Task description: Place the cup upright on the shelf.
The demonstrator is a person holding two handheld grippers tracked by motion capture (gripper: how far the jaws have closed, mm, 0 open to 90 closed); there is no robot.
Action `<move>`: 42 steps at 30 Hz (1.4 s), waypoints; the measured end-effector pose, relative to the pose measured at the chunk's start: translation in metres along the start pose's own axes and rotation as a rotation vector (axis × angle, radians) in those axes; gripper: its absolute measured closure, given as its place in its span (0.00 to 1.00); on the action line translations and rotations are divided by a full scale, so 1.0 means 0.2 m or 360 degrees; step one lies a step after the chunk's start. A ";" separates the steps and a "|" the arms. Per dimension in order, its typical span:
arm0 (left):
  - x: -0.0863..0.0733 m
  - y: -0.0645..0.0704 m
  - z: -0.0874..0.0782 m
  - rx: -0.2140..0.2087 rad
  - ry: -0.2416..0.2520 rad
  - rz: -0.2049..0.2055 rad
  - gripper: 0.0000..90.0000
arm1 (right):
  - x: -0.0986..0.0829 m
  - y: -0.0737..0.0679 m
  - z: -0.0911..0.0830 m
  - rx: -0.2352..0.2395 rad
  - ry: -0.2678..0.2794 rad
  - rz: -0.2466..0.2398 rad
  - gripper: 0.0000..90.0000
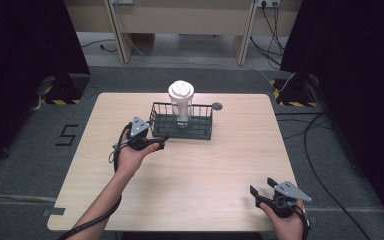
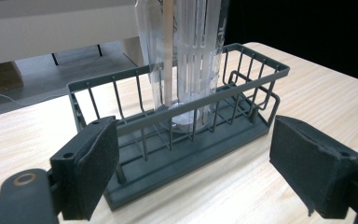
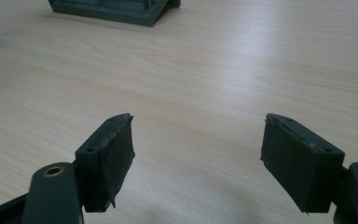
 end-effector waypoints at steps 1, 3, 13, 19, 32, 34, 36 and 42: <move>0.00 0.00 -0.01 0.0002 0.0000 0.0002 0.17 | 0.00 0.00 0.00 0.0000 -0.0001 -0.0001 0.29; -0.02 -0.01 -0.03 0.0001 -0.0004 0.0005 0.17 | 0.00 0.00 0.00 0.0000 -0.0001 -0.0001 0.29; -0.06 -0.02 -0.11 0.0014 0.0005 0.0000 0.17 | 0.00 0.00 0.00 -0.0001 -0.0001 0.0002 0.29; -0.07 -0.02 -0.16 0.0008 0.0024 0.0010 0.17 | 0.00 0.00 0.00 0.0000 0.0001 0.0005 0.29; -0.18 -0.01 -0.29 0.0019 0.0015 0.0043 0.17 | 0.00 0.00 0.00 -0.0002 0.0000 0.0003 0.29; -0.21 0.00 -0.31 0.0020 0.0012 0.0050 0.17 | 0.00 0.00 0.00 -0.0003 0.0002 0.0002 0.29; -0.23 0.00 -0.33 0.0021 0.0013 0.0058 0.17 | 0.00 0.00 0.00 -0.0004 0.0002 0.0001 0.29; -0.33 -0.02 -0.39 0.0046 0.0006 0.0062 0.17 | 0.00 0.00 0.00 -0.0010 -0.0001 -0.0001 0.29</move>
Point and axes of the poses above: each handheld gripper's, and its own axes: z roughly forward along the jaws, x roughly out of its top, y roughly to its right, the point moved 3 cm from there along z, roughly forward along the jaws, and after that the axes turned 5 degrees about -y, right-handed, at the moved point
